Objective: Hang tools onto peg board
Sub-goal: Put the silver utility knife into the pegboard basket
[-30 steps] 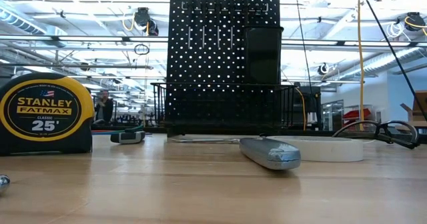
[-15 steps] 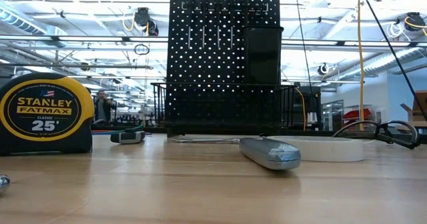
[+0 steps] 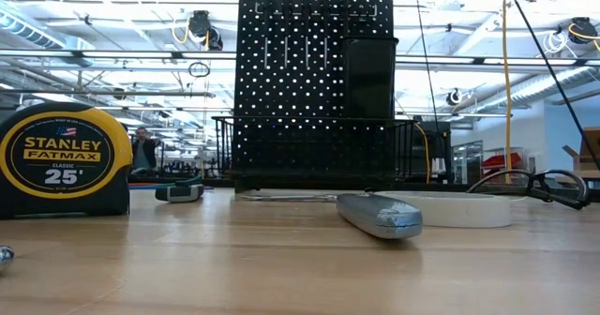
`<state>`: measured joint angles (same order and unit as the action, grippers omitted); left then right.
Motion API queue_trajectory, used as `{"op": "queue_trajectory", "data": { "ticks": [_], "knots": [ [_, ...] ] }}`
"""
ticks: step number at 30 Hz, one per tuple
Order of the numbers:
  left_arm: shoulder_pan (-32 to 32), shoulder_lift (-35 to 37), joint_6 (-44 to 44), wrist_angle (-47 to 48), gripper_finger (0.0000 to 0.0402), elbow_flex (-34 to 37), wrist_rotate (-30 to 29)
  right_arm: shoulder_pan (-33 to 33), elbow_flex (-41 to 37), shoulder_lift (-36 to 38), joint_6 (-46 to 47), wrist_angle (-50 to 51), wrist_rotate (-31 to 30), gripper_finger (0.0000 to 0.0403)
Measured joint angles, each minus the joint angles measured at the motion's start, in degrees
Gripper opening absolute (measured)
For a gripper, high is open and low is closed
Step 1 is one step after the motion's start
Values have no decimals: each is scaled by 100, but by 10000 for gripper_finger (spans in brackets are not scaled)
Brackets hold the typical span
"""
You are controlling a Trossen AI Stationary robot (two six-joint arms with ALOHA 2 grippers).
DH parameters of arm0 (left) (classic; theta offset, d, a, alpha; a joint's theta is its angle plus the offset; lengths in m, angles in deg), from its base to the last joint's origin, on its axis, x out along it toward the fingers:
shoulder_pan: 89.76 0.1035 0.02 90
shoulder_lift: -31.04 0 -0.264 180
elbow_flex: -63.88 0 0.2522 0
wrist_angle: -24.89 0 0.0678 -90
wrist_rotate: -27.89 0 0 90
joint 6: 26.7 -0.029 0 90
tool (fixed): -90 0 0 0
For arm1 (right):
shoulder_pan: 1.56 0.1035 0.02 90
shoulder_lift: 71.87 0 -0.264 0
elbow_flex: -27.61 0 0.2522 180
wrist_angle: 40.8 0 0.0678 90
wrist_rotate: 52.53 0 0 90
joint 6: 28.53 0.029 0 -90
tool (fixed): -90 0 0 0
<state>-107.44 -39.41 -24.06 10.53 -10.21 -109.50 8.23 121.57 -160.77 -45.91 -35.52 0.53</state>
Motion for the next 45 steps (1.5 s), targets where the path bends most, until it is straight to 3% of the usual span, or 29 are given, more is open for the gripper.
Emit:
{"op": "queue_trajectory", "data": {
  "ticks": [10, 23, 31, 42, 45],
  "knots": [
    [270, -173, 294, 190, 112, 2, -566, -4, 11, -363, -579, -34, -860, 118],
    [411, -197, 304, 144, 111, 2, -516, 103, 8, -359, -798, -64, -906, 118],
    [405, -193, 302, -19, 73, 2, -483, 244, 0, -356, -921, -253, -982, 118],
    [282, -193, 190, -9, 72, 2, -553, 282, 0, -357, -955, -243, -1097, 119],
    [203, -195, 33, 53, 69, 2, -726, 305, 0, -361, -943, -99, -1102, 175]
  ]
}}
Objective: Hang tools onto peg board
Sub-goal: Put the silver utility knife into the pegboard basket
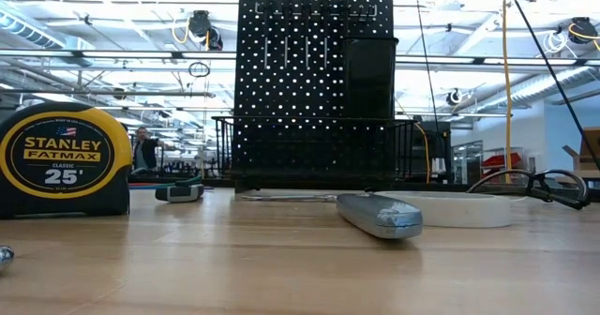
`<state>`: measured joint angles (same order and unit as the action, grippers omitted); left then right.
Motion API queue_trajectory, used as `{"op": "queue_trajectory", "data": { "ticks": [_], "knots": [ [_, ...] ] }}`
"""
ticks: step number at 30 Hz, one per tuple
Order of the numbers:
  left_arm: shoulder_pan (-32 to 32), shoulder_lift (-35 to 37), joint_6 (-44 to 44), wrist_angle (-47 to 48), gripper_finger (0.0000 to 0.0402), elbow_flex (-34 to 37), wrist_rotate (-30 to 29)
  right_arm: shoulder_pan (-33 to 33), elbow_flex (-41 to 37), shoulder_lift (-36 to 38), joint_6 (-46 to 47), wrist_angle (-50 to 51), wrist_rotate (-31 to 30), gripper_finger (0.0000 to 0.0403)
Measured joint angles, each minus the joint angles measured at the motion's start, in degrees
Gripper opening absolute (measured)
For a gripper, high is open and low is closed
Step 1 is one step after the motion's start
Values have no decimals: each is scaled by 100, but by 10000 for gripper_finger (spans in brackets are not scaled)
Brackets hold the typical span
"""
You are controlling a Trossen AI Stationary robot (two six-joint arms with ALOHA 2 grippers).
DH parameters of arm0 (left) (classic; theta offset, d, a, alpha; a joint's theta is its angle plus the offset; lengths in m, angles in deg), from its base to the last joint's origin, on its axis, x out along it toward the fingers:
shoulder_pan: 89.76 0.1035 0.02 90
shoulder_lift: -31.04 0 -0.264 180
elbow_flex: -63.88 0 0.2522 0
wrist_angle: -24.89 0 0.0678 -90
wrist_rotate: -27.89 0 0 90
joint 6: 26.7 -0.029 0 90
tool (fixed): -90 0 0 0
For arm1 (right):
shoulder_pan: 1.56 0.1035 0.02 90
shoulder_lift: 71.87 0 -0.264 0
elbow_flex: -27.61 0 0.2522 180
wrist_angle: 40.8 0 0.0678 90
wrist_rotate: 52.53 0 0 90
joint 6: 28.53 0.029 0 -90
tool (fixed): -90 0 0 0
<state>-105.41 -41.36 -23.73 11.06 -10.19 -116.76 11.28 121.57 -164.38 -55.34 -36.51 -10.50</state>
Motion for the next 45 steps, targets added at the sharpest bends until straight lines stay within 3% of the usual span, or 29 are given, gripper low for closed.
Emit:
{"op": "queue_trajectory", "data": {
  "ticks": [5, 9, 17, 21, 26, 33, 39, 45],
  "knots": [
    [-44, 32, -295, -41, 65, 2, -499, 69, -2, -2, 299, 515, -53, 307],
    [-195, 137, -510, -14, 65, 2, -506, 175, -2, 16, 880, 1198, -164, 352],
    [-955, 966, -678, 579, 65, 2, -941, 550, -2, 588, 2266, 3020, -243, 348],
    [-1250, 1408, -687, 1236, 65, -228, -1057, 633, -2, 991, 3080, 3920, 224, 347],
    [-1413, 1533, -642, 3041, 65, -1287, -1139, 612, 0, 1392, 3923, 4731, 967, 347],
    [-1299, 919, -632, 5615, 65, -3046, -1119, 596, 0, 1701, 4320, 5185, 1853, 347],
    [-828, 132, -472, 7386, 65, -4004, -465, 600, 0, 1799, 4593, 5426, 2004, 347],
    [-188, -591, -34, 8676, 65, -4299, 736, 596, 0, 1803, 4787, 5480, 2001, 347]
  ]
}}
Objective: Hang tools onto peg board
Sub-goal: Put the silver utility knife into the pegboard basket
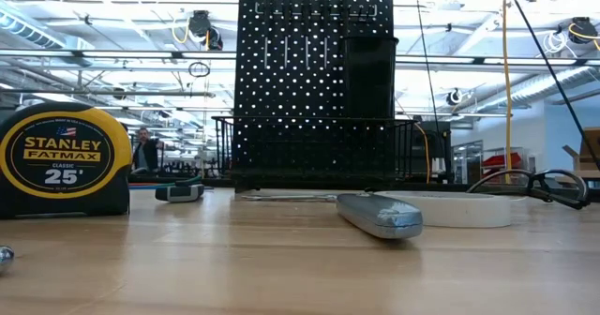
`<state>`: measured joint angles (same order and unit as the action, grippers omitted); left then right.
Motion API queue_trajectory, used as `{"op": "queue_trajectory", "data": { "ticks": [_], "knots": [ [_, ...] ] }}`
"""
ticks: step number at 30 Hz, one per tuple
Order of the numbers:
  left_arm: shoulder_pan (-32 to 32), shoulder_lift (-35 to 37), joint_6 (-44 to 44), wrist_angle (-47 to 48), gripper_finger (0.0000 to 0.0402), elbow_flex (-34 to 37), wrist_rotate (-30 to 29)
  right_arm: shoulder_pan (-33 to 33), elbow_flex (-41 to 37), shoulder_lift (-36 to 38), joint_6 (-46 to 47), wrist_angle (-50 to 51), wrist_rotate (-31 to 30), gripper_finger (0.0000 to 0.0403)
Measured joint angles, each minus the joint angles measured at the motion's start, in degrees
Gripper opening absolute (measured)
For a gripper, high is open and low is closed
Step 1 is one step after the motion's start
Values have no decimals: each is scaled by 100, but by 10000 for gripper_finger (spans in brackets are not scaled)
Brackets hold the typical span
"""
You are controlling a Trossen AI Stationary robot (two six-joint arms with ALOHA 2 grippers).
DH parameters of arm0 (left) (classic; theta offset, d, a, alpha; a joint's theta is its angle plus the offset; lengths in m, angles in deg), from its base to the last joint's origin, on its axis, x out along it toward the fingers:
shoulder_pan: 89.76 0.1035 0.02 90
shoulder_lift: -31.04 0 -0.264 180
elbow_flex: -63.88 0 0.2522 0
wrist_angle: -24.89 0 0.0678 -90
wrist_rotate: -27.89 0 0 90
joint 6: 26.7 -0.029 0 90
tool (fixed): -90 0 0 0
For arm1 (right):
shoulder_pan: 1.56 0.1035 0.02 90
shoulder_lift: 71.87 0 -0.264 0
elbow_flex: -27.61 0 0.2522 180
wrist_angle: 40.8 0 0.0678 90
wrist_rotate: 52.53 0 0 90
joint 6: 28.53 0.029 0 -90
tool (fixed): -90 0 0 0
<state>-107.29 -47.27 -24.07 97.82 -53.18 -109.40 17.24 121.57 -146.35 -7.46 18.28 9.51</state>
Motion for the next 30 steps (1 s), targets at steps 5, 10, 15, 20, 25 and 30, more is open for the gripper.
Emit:
{"op": "queue_trajectory", "data": {
  "ticks": [5, 10, 15, 20, 25, 30],
  "knots": [
    [475, -530, 152, 616, 65, -4, 1330, 2, 0, 0, 132, 67, 1, 348],
    [885, -1064, 0, 789, 65, -4, 2305, 0, 0, 0, 209, 96, 1, 348],
    [1276, -1594, -391, 782, 65, -7, 2849, 0, 0, 0, 207, 96, -27, 348],
    [1586, -2002, -726, 771, 65, -7, 2993, 0, 0, 0, 253, 164, -85, 348],
    [1835, -2332, -1057, 726, 65, -7, 3072, 0, 0, -4, 249, 173, -231, 348],
    [2092, -2585, -1290, 738, 65, -8, 3079, 0, 0, -4, 244, 173, -237, 348]
  ]
}}
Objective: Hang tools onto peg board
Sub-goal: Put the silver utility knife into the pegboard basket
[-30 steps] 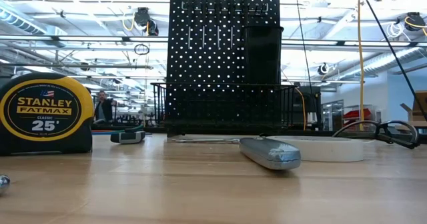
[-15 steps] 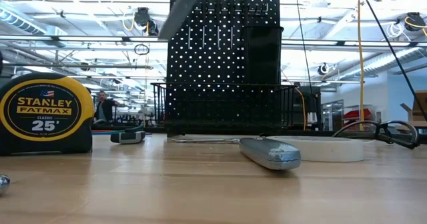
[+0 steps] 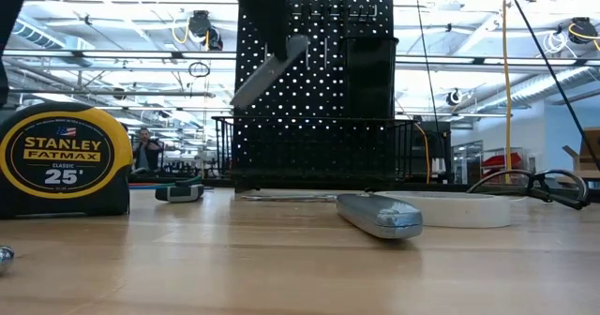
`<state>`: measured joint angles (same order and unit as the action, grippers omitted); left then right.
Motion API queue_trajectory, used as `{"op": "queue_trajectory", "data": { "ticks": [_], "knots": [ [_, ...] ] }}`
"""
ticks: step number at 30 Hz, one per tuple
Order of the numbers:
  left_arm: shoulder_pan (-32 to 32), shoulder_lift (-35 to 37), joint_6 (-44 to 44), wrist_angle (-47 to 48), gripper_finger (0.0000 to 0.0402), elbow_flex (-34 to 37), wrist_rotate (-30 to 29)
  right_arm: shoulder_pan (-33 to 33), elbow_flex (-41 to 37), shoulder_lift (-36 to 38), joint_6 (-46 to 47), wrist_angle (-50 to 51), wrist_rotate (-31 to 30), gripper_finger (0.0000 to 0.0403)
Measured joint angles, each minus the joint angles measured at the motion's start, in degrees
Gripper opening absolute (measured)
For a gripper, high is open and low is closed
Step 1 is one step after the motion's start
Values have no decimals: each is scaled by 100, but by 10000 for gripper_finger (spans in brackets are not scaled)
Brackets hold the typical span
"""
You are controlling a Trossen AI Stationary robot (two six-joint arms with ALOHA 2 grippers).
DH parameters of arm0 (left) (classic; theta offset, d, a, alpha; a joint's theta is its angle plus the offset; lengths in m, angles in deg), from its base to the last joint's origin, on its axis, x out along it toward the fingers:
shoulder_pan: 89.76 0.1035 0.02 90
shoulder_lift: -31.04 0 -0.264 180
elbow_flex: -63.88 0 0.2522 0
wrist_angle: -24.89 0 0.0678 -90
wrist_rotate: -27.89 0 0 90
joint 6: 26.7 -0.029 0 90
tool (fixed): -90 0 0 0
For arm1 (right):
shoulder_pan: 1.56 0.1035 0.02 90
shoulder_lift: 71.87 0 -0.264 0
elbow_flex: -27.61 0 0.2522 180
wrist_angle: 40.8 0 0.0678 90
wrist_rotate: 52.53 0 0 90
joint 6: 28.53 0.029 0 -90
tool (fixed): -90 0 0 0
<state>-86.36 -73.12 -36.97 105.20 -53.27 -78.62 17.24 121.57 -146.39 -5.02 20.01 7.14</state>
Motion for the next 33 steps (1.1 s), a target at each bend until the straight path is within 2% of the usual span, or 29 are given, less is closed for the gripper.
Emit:
{"op": "queue_trajectory", "data": {
  "ticks": [10, 22, 29, 33],
  "knots": [
    [454, -463, -498, -14, 65, 0, 442, 0, 0, -4, -39, 8, -13, 348],
    [562, -956, -661, -26, 68, 2, 446, 0, 0, -4, -42, 158, -71, 348],
    [560, -970, -658, -181, 141, 2, 358, 0, 0, -4, -39, 197, -85, 348],
    [547, -970, -657, -190, 161, 2, 166, 0, 0, -4, -39, 251, -90, 348]
  ]
}}
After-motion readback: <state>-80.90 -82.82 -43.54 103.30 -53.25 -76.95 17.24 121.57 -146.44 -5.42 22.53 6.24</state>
